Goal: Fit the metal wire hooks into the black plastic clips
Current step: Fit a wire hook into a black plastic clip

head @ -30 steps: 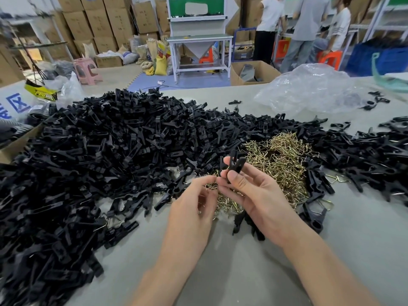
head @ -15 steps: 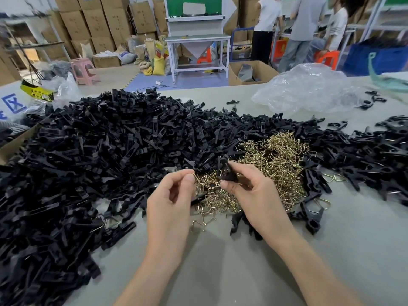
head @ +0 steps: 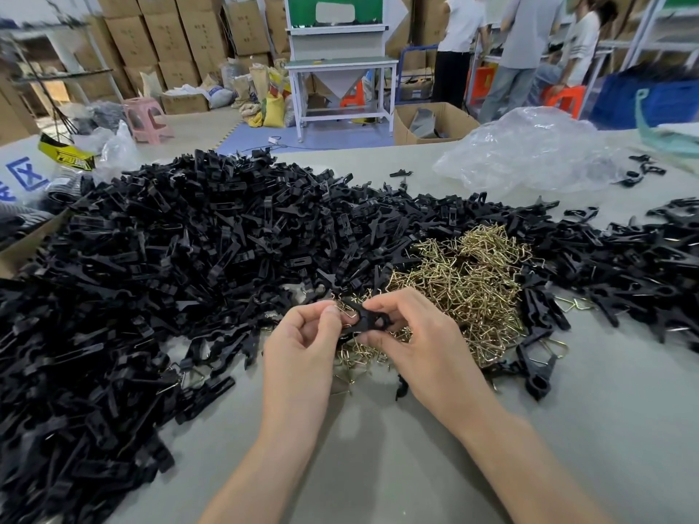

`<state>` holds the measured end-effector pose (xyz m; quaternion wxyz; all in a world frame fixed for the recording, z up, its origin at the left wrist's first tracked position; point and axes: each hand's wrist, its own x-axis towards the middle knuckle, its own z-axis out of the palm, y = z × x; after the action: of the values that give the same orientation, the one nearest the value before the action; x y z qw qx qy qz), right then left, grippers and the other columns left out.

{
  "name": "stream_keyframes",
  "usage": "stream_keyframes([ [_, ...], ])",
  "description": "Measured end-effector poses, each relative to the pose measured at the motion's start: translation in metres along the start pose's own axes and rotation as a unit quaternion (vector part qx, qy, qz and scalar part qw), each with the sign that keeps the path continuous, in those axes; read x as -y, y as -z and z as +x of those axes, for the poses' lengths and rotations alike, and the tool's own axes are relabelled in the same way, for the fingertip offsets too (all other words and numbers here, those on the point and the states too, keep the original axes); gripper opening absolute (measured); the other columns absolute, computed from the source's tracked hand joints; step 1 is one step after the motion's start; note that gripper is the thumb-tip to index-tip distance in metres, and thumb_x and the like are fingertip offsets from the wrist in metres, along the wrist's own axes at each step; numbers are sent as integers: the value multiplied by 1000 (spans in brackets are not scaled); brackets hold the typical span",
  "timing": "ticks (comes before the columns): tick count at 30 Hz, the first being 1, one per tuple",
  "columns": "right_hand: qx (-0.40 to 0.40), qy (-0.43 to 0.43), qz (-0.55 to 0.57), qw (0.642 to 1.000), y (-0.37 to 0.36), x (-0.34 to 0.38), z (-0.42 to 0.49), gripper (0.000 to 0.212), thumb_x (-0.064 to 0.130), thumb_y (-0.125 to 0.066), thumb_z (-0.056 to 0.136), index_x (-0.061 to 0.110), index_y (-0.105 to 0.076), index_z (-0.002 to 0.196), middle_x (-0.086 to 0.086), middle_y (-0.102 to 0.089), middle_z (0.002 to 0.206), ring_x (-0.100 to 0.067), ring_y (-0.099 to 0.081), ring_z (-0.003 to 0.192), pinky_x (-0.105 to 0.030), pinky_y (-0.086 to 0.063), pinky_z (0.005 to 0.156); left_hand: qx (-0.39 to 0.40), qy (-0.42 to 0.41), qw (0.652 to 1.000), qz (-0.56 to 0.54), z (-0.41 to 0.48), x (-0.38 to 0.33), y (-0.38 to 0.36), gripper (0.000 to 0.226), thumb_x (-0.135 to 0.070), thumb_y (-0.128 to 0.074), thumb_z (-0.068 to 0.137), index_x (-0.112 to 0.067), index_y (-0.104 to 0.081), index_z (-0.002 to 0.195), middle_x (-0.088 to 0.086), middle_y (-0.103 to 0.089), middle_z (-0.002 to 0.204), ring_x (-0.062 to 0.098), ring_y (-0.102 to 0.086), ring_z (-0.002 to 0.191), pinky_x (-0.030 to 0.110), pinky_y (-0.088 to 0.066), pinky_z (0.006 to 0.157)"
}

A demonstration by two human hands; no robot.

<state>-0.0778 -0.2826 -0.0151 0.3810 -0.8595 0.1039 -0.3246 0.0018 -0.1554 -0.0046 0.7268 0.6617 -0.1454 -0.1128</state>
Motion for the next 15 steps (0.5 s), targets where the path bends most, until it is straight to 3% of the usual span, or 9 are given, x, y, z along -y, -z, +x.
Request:
stream_keyframes([
  [1, -2, 1, 2, 1000, 0, 0, 0, 35, 19, -81, 84, 33, -65, 112, 25, -60, 105, 2, -59, 99, -8, -43, 86, -5, 0, 1000, 3, 0, 0, 0, 9, -19, -62, 97, -20, -71, 100, -3, -78, 87, 14, -73, 80, 23, -57, 73],
  [3, 1, 9, -6, 1000, 0, 1, 0, 34, 21, -81, 84, 30, -66, 113, 25, -60, 105, 4, -58, 98, -8, -43, 87, -7, 10, 1000, 13, -1, 0, -1, 9, -21, -62, 98, -22, -70, 99, -2, -78, 85, 17, -65, 67, 40, -55, 69],
  [6, 8, 17, -18, 1000, 0, 2, 0, 32, 22, -79, 85, 27, -67, 114, 25, -59, 105, 4, -58, 98, -10, -45, 88, -12, 14, 999, 35, -2, -1, -1, 8, -21, -62, 97, -22, -70, 98, -4, -78, 84, 9, -61, 62, 51, -54, 66],
  [10, 12, 23, -33, 999, 1, 2, 0, 31, 25, -77, 86, 27, -67, 115, 25, -56, 105, 4, -57, 98, -14, -46, 88, -13, -4, 998, 59, -2, 0, -1, 8, -20, -61, 98, -21, -68, 97, -10, -77, 84, 4, -63, 60, 41, -57, 66],
  [15, 13, 31, -34, 999, 0, 1, 0, 30, 24, -78, 86, 28, -66, 115, 25, -55, 105, 5, -55, 97, -13, -45, 87, -20, -32, 996, 85, -2, 3, 0, 9, -21, -62, 97, -24, -68, 93, -15, -77, 83, 3, -68, 67, 13, -48, 57],
])
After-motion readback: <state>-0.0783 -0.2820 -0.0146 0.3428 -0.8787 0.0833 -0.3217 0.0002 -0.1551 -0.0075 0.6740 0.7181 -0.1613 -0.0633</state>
